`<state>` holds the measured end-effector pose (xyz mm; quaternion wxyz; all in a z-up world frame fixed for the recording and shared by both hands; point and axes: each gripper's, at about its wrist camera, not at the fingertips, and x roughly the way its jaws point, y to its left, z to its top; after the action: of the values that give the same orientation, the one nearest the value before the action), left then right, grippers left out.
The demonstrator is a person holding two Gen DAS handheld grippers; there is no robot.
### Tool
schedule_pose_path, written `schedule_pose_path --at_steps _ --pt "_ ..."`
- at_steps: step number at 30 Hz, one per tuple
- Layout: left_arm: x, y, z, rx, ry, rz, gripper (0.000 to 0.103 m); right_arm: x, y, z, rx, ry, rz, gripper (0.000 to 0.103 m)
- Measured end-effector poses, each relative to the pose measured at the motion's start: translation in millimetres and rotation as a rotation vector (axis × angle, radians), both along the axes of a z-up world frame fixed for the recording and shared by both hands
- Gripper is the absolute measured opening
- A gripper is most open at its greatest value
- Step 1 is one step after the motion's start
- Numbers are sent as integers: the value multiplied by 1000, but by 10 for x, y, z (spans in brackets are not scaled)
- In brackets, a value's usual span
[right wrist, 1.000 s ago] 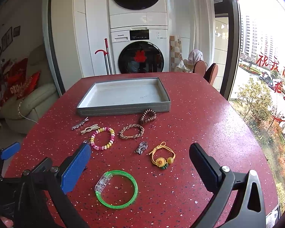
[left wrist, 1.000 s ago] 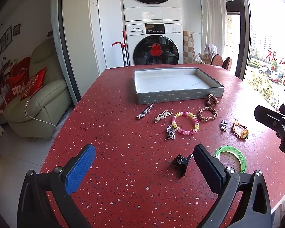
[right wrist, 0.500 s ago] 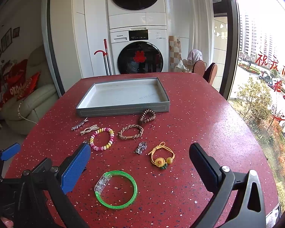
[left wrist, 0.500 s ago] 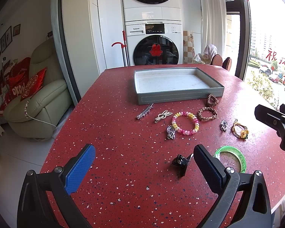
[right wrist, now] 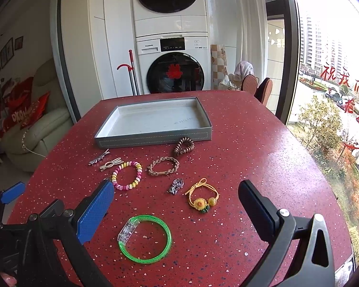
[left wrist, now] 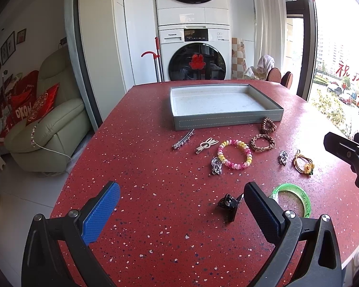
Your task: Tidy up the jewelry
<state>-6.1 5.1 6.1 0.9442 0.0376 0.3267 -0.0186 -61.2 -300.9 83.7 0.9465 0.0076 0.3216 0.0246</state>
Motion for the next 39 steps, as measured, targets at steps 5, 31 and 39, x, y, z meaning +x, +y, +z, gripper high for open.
schedule_pose_path --at_steps 5,31,39 --pt "1 13 -1 -1 1 3 103 -6 -25 0 4 -3 -4 103" --pt "-2 24 -3 -3 4 2 103 -26 -47 -79 8 1 -15 103" --pt "11 65 -41 -13 22 7 103 -31 -57 -110 17 5 -23 103"
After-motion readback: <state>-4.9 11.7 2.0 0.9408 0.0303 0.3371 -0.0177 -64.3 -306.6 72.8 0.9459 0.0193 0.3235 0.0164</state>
